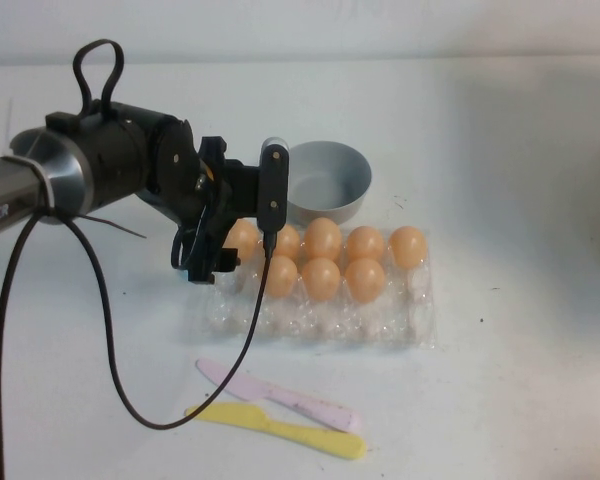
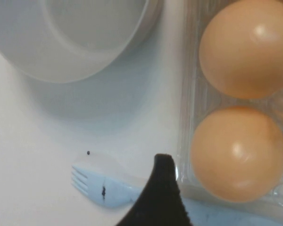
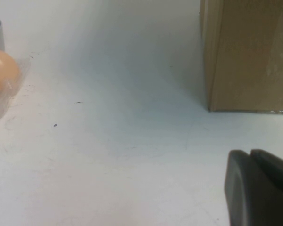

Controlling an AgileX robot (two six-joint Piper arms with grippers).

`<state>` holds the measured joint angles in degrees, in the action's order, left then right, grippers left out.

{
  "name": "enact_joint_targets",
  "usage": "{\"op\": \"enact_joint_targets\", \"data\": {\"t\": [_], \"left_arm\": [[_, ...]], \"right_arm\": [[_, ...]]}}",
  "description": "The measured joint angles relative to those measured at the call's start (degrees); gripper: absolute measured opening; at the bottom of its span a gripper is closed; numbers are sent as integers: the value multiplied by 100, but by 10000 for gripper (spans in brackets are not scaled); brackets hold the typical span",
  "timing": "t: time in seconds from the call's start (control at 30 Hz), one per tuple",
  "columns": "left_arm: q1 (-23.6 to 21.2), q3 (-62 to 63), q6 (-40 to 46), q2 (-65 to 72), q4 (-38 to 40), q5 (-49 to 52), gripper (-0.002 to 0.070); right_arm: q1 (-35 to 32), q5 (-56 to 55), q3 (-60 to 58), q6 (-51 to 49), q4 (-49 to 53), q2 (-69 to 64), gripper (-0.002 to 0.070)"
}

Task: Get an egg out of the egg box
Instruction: Pick up the egg from the plastic box

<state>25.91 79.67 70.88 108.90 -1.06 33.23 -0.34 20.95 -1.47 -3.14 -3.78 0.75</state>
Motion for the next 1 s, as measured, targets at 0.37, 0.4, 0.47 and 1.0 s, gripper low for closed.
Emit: {"op": "enact_joint_targets", "data": {"t": [0.37, 0.4, 0.47, 1.0], "left_arm": [[0, 0, 36, 95, 106, -36, 480], [0, 0, 36, 109, 106, -36, 464], [0, 0, 36, 127, 146, -36, 428], [0, 0, 36, 144, 159, -84, 281]], "right_arm": [[0, 0, 0, 0, 0, 0, -18], [0, 0, 0, 0, 0, 0, -18], [0, 0, 0, 0, 0, 0, -18], [0, 0, 0, 0, 0, 0, -18]]}}
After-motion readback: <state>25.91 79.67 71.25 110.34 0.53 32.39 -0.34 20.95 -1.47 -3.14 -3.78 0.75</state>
